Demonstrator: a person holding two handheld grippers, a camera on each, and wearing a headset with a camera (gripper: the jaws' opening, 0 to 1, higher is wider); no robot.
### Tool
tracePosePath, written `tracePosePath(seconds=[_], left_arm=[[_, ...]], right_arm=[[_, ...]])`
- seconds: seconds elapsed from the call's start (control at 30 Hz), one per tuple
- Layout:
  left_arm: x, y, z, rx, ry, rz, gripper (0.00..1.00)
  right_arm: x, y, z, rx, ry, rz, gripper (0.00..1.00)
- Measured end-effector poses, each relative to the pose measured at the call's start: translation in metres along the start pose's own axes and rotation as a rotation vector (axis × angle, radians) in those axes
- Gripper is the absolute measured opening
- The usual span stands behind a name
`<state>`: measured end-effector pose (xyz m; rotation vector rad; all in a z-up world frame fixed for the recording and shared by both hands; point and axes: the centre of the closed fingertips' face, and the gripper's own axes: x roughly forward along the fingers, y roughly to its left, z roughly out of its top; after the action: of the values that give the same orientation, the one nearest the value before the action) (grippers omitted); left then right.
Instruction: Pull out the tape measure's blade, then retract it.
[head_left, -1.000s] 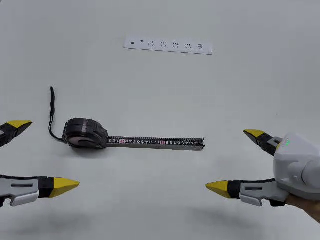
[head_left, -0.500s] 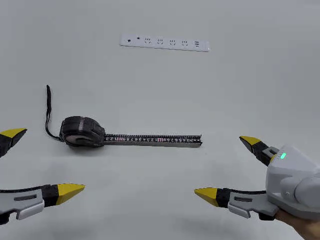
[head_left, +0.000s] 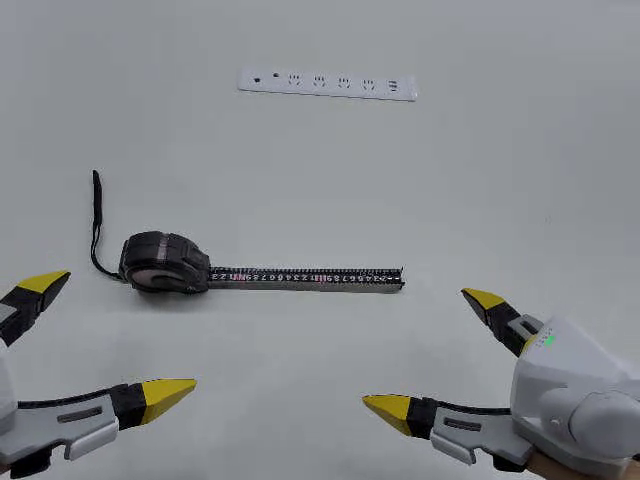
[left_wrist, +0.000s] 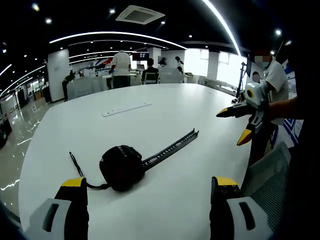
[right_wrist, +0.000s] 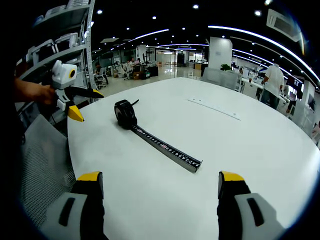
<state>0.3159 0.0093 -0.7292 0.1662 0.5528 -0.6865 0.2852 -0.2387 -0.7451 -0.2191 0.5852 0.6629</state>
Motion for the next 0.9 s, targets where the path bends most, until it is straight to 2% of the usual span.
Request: tracePosePath(seconds=[0.13, 0.4, 0.9], left_arm=[[-0.0003, 0.0000, 0.0000, -0.004, 0.000, 0.001, 1.00], [-0.0017, 0.0032, -0.0041, -0.065, 0.012, 0.050, 1.00], [-0.0008, 0.0017, -0.0046, -0.089, 0.035, 0.092, 1.00]], right_arm=[[-0.0001, 0.0004, 0.0004, 0.003, -0.001, -0.002, 0.97], [-0.0014, 0.0000, 0.0059, 0.046, -0.017, -0.030, 0.97], [-0.0026, 0.0037, 0.0028, 0.051, -0.014, -0.027, 0.97]])
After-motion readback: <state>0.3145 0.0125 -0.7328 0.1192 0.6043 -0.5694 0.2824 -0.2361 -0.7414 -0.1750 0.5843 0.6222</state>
